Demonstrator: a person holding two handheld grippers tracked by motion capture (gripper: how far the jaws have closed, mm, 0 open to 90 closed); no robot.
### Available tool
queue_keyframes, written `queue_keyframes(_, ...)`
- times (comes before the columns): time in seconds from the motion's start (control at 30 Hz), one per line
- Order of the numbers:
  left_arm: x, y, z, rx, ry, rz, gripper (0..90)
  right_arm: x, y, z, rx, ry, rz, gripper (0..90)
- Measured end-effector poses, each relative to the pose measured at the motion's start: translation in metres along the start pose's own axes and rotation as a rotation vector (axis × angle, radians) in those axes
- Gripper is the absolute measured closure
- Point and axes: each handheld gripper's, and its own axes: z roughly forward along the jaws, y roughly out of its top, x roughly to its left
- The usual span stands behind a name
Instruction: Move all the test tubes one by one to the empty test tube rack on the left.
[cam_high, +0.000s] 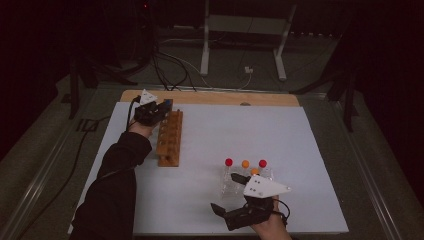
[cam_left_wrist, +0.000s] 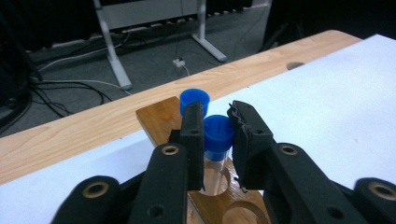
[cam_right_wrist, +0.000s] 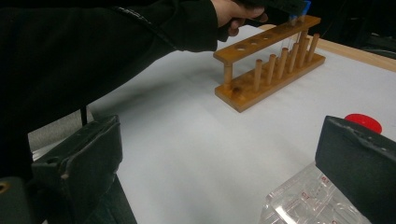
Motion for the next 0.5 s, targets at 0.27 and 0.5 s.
queue_keyframes(0.27,-0.002,0.007,-0.025,-0.043,-0.094,-0.033,40.8,-0.006,0.004,-0.004,-0.005,-0.004,0.006,0.5)
queue_keyframes(0.5,-0.017,0.008,-0.061,-0.055,-0.183,-0.001,15.8,-0.025,0.010,-0.022,-0.036,-0.069,0.028,0.5)
